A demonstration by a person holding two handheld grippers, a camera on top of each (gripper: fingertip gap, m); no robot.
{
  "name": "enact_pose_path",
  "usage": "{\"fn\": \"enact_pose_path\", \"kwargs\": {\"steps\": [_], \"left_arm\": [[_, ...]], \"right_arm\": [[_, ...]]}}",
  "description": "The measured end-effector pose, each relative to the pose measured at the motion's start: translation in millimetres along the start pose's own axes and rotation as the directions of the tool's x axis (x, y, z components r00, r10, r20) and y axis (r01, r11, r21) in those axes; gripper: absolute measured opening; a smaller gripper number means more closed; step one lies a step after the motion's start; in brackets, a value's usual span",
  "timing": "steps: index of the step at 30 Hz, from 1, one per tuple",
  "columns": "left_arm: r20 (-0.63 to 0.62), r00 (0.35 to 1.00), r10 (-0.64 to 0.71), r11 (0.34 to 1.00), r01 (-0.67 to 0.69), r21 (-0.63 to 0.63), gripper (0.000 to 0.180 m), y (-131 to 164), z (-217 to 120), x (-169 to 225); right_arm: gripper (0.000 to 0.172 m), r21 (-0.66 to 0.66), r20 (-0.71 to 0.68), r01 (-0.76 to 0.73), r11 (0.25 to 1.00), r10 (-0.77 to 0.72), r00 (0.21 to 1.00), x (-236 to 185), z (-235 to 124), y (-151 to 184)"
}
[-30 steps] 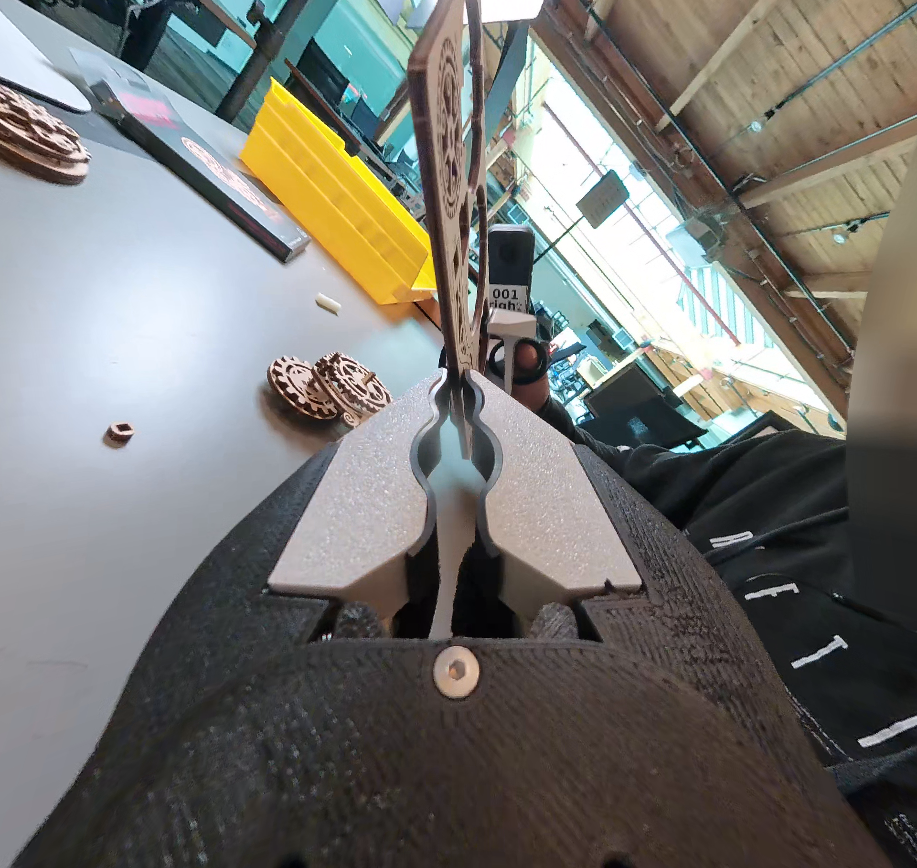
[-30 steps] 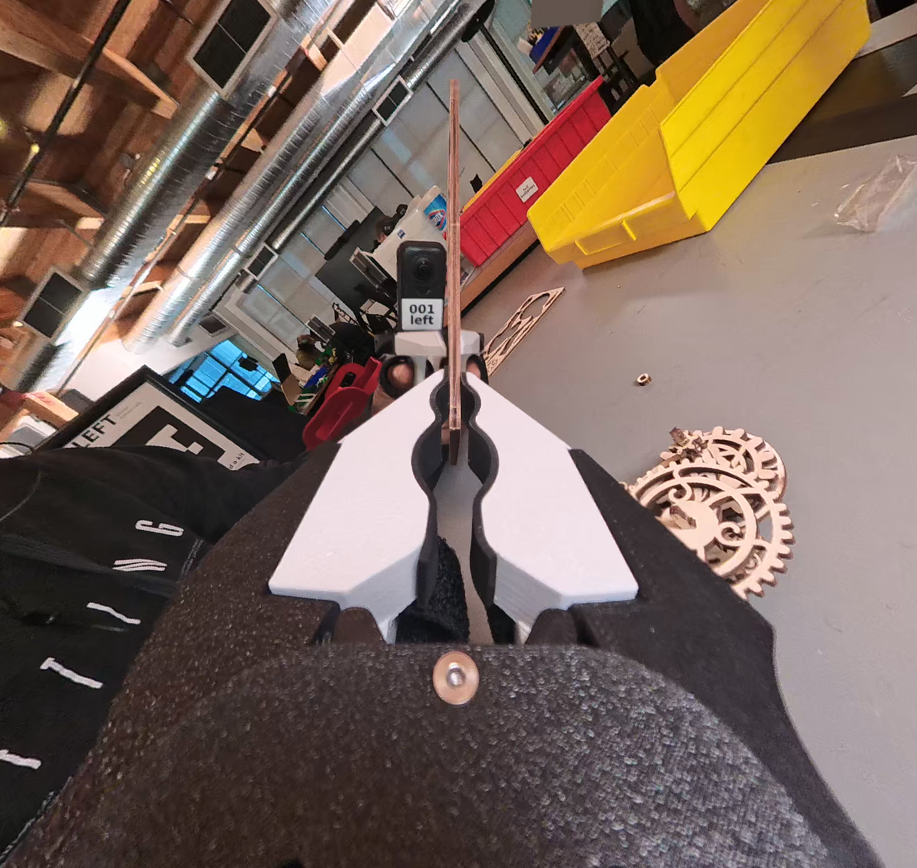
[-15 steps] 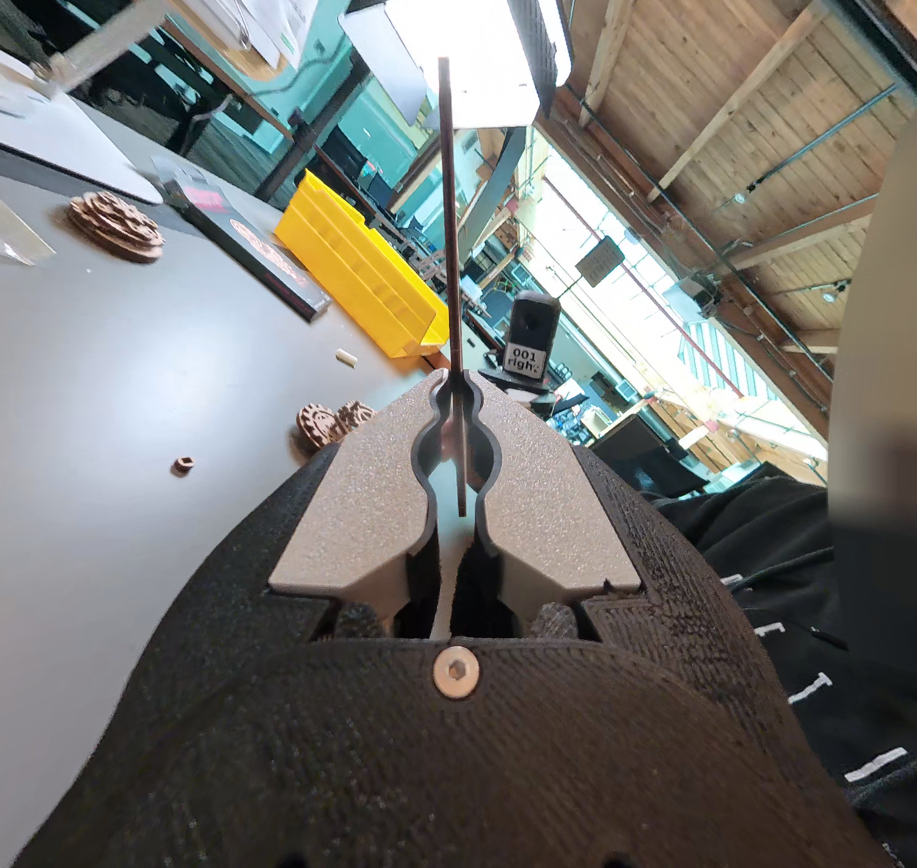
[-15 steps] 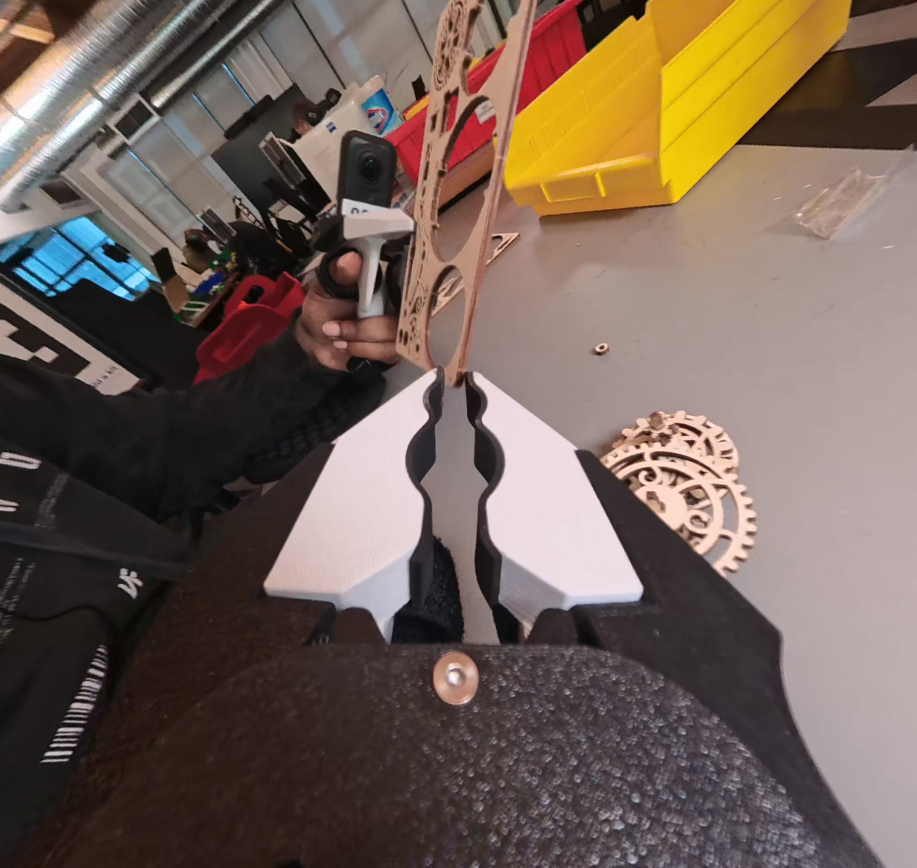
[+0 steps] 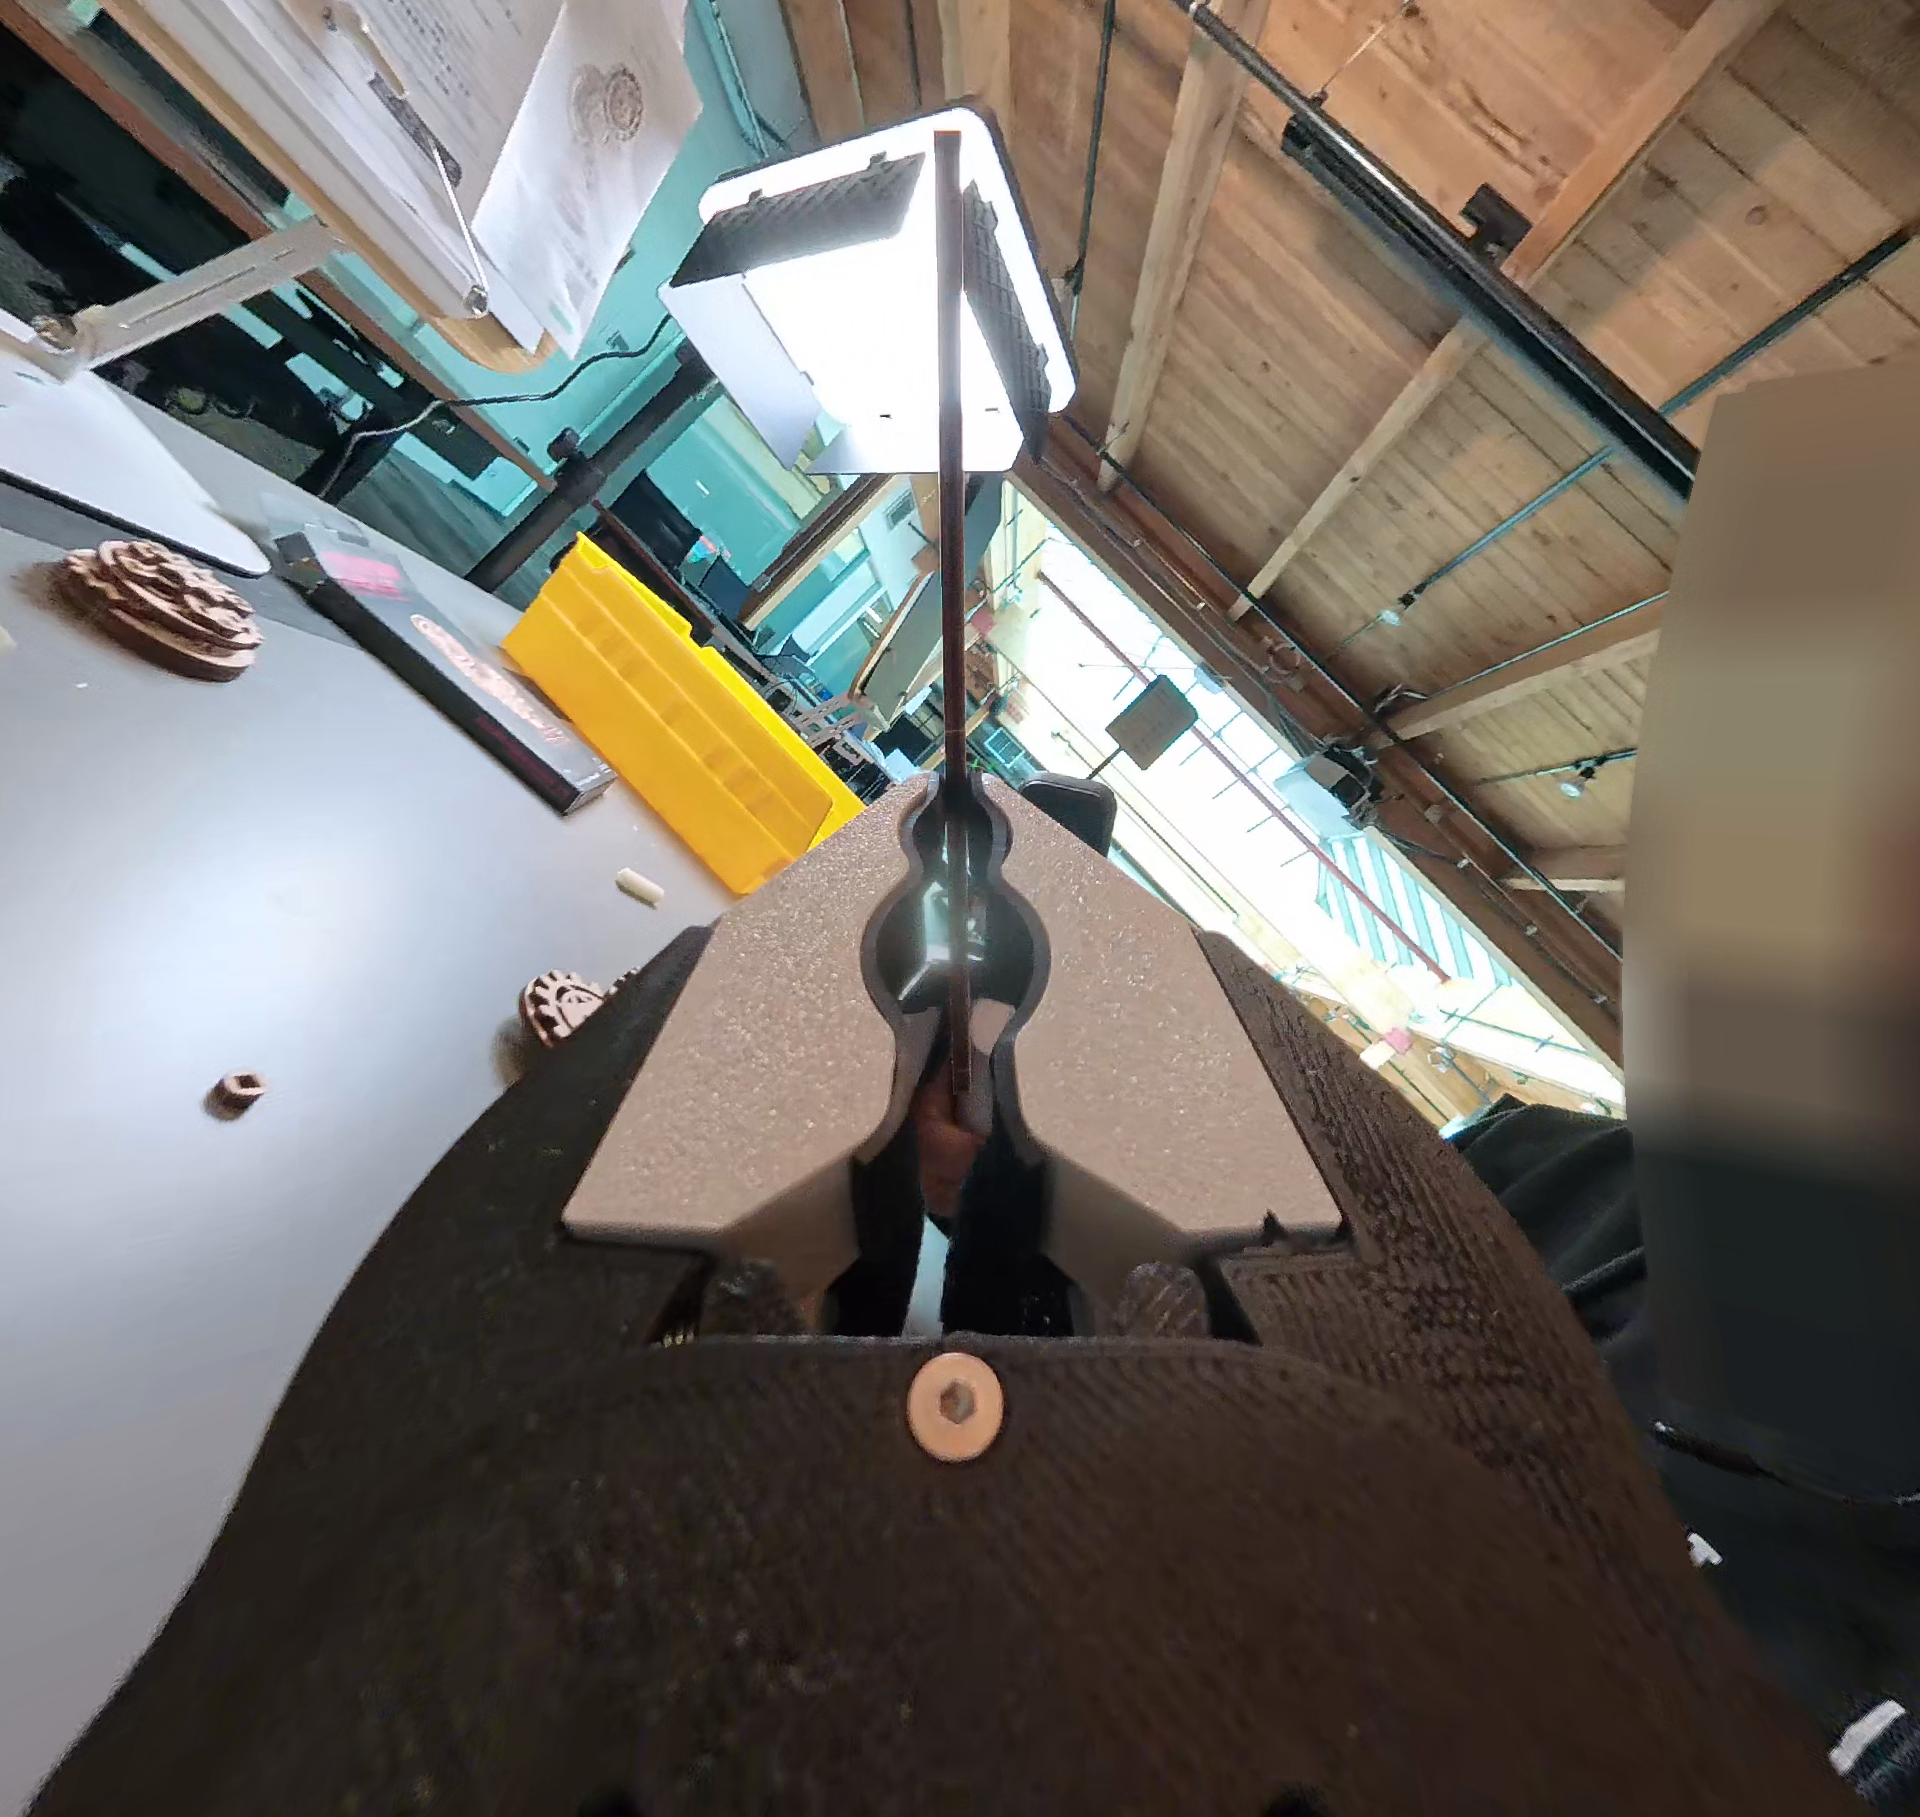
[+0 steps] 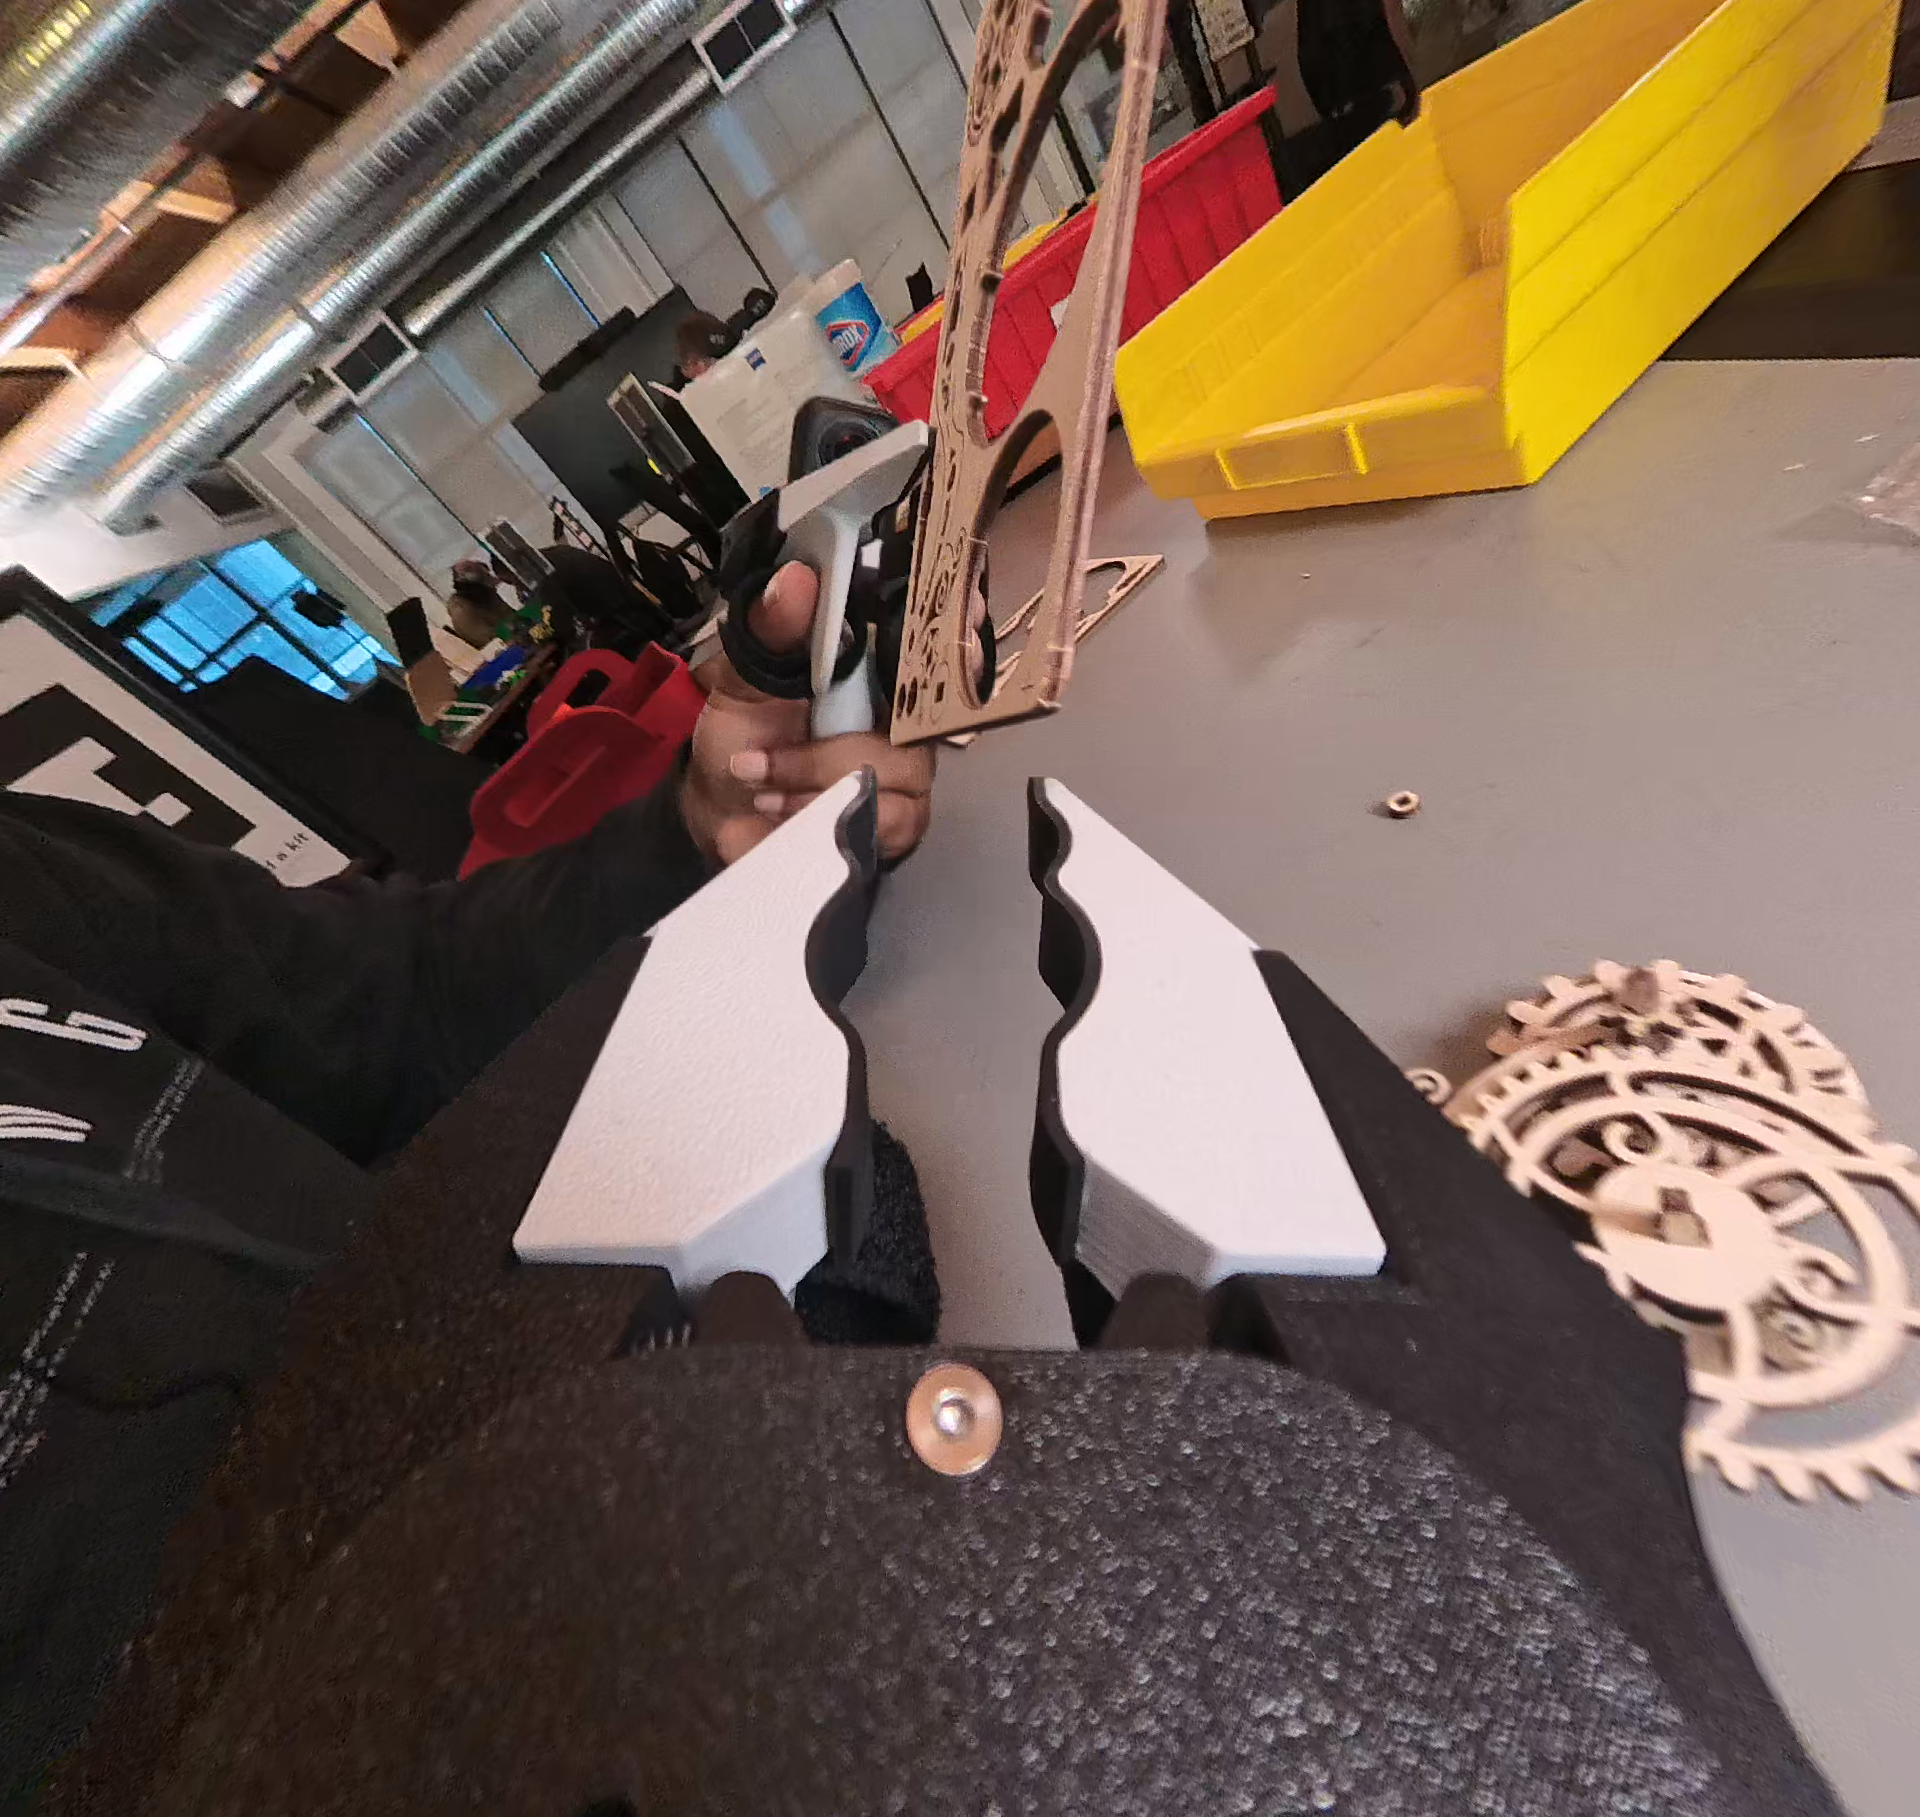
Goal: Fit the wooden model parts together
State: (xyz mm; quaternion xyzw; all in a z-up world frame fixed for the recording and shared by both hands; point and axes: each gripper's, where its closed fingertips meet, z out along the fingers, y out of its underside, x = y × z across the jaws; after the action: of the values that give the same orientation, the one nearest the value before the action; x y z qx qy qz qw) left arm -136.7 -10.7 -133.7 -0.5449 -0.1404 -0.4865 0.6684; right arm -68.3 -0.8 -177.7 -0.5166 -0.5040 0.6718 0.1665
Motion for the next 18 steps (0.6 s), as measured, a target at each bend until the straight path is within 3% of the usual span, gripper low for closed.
{"fn": "enact_pose_path", "kwargs": {"steps": [5,10,14,18], "left_arm": [[-0.033,0.994,0.108,0.993,-0.109,-0.034,0.002,16,11,14],[-0.043,0.984,0.174,0.982,-0.177,-0.072,0.003,24,14,18],[-0.115,0.954,0.275,0.925,-0.296,-0.238,0.020,64,24,29],[-0.086,0.930,0.357,0.877,-0.366,-0.311,0.005,83,31,23]], "right_arm": [[0.005,0.082,0.038,-0.020,0.996,0.017,0.999,-7,-1,-13],[0.002,0.085,0.090,-0.036,0.996,0.028,0.996,-12,-7,-16],[0.002,0.121,0.158,-0.082,0.989,0.063,0.986,-20,-12,-25],[0.003,0.088,0.165,-0.097,0.991,0.081,0.983,-19,-11,-19]]}}
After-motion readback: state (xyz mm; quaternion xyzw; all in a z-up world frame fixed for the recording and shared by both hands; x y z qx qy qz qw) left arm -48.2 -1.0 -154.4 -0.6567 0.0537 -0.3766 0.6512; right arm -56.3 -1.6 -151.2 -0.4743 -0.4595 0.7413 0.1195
